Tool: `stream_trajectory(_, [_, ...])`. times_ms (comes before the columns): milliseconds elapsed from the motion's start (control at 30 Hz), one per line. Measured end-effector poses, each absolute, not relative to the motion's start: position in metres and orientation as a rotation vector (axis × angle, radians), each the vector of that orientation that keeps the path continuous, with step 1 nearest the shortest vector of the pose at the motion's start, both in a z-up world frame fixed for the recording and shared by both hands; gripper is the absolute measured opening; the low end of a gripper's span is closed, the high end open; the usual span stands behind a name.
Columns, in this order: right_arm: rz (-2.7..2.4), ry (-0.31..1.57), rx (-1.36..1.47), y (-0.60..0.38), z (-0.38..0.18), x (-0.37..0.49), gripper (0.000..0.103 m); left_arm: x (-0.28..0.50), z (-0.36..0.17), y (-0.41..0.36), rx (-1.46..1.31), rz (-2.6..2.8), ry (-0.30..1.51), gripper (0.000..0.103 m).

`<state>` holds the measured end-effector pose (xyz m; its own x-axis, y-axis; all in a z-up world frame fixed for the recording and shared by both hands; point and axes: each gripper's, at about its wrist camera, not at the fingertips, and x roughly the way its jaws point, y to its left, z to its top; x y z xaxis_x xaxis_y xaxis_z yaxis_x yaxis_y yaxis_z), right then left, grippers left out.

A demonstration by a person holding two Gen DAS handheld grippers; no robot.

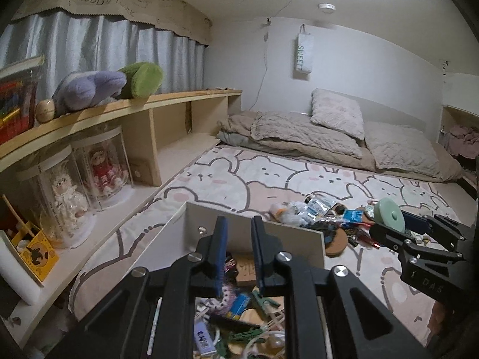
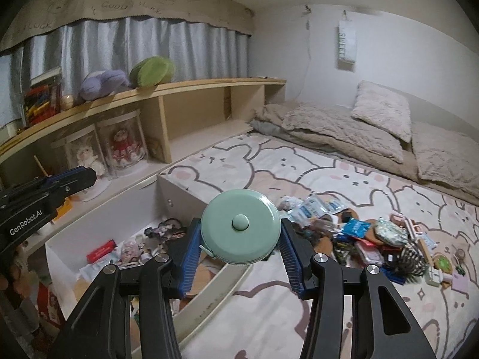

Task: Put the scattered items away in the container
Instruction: 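Lower the lighter and tape measure into the white box with both grippers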

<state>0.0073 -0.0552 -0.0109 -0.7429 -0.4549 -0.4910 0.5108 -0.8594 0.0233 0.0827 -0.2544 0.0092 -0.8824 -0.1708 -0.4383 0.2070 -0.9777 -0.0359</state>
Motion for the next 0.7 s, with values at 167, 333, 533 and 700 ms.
stream_trajectory(167, [-2.484,0.186,0.686,-0.074,-0.018,0.007,0.051,0.083,-0.005,-0.266,0.696,-2.85,0.141,0.016])
stream_trajectory(333, [-2.454,0.207,0.704,-0.088,-0.027,0.007,0.051,0.081,-0.024,-0.273,0.754,-2.829,0.143,0.016])
stream_trajectory(533, [-2.404,0.199,0.737,-0.102,-0.035,0.005,0.051,0.082,-0.044,-0.277,0.813,-2.809,0.136,0.016])
stream_trajectory(700, [-2.343,0.183,0.771,-0.113,-0.039,0.001,0.051,0.085,-0.055,-0.279,0.844,-2.797,0.154,0.016])
